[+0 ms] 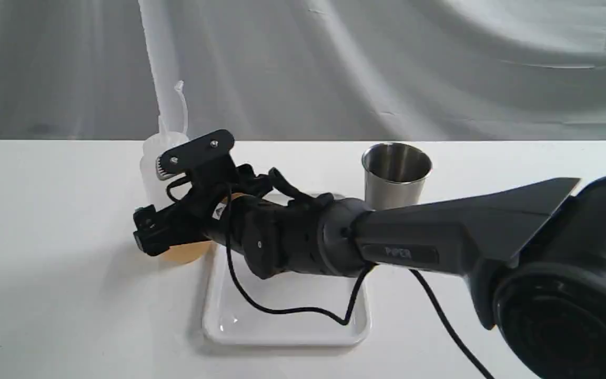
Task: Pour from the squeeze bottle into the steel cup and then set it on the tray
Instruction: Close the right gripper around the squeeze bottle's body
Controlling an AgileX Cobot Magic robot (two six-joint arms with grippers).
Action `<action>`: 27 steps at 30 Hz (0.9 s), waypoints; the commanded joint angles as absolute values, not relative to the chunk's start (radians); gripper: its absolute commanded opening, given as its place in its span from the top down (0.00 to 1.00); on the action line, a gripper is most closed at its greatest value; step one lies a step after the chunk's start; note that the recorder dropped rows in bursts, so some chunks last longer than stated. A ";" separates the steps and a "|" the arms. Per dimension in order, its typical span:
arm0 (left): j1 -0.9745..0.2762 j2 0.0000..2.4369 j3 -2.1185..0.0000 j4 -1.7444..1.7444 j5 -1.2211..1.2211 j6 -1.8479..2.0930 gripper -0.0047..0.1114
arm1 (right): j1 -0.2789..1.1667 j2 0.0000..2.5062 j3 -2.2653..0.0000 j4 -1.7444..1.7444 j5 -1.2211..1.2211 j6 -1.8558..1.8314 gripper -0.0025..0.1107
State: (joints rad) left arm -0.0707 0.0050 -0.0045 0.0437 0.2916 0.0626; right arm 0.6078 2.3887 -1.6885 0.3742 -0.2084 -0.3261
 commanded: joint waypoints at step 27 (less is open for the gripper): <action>-0.074 0.000 0.000 0.044 0.285 0.061 0.89 | 0.580 2.485 -1.834 0.456 -0.122 -0.313 0.08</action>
